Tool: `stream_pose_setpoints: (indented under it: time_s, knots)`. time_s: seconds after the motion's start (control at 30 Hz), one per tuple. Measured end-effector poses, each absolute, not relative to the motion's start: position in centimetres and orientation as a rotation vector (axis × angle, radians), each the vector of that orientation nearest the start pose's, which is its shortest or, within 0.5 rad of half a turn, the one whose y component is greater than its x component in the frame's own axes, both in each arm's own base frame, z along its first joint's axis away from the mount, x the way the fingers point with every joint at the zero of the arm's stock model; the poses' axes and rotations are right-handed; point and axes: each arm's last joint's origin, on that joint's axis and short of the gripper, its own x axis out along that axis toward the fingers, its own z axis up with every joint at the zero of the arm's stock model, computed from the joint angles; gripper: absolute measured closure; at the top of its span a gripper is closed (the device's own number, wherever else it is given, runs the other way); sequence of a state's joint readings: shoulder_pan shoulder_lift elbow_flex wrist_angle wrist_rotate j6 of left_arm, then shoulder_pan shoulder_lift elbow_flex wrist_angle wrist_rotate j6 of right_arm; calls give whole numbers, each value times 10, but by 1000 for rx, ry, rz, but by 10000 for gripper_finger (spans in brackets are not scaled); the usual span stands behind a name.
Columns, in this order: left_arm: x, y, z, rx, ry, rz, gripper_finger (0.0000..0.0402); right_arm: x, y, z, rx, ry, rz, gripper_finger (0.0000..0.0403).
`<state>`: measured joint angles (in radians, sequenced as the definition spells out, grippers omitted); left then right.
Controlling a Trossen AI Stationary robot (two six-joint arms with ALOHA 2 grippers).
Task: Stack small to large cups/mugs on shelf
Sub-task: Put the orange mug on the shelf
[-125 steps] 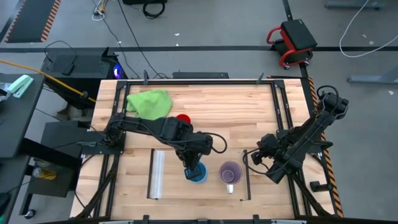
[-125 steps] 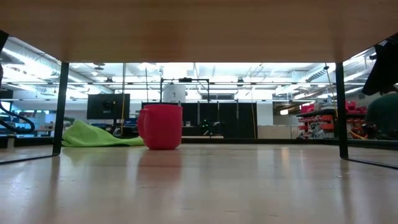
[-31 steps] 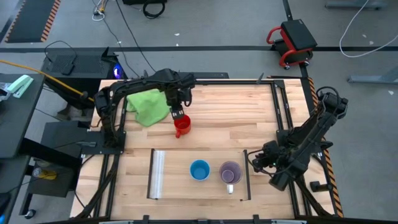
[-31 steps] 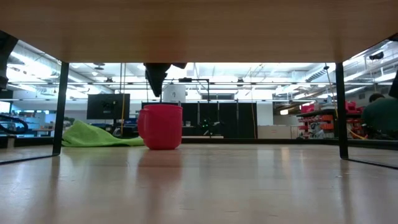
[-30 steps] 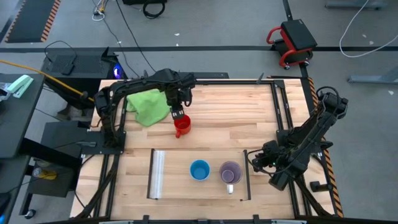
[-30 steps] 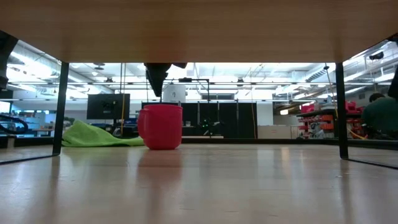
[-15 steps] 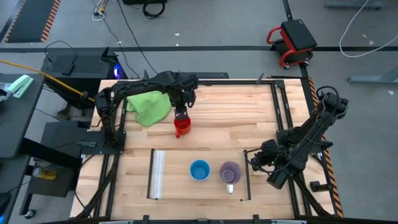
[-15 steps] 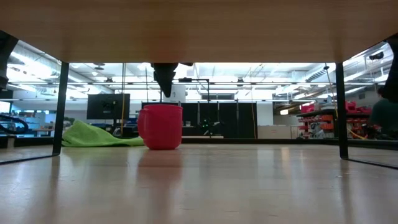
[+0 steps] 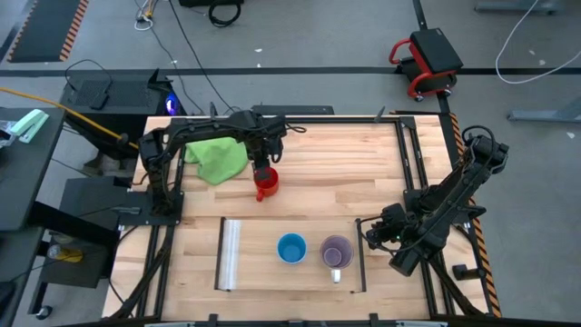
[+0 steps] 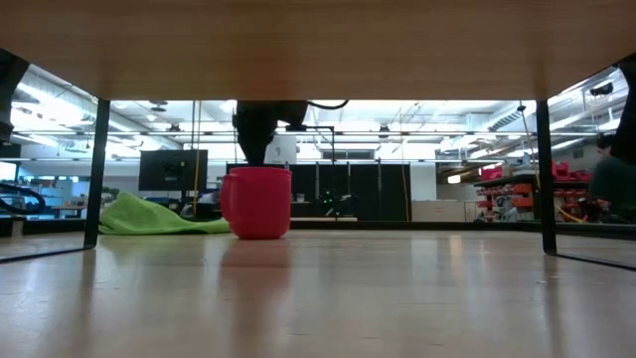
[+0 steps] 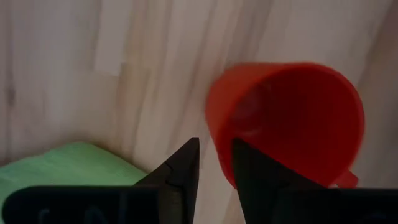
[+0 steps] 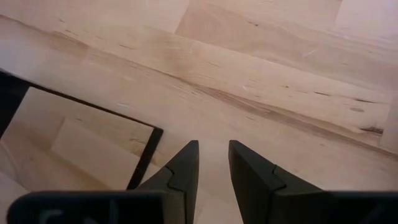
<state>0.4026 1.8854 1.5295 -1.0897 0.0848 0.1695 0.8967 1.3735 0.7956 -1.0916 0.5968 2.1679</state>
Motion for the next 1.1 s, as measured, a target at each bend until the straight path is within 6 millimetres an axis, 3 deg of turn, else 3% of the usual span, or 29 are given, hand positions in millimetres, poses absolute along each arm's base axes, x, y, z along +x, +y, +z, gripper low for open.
stream_pose_setpoints:
  time_s: [0.53,0.8,1.1]
  knots:
    - [337,143,230,-208,1396,137,301,136,144,188,772,745,-948,308]
    - [341,147,212,-231,1449,126,303,136,144,188,773,745,-949,308]
    - [343,149,212,-239,1431,137,317,136,144,188,780,742,-950,308]
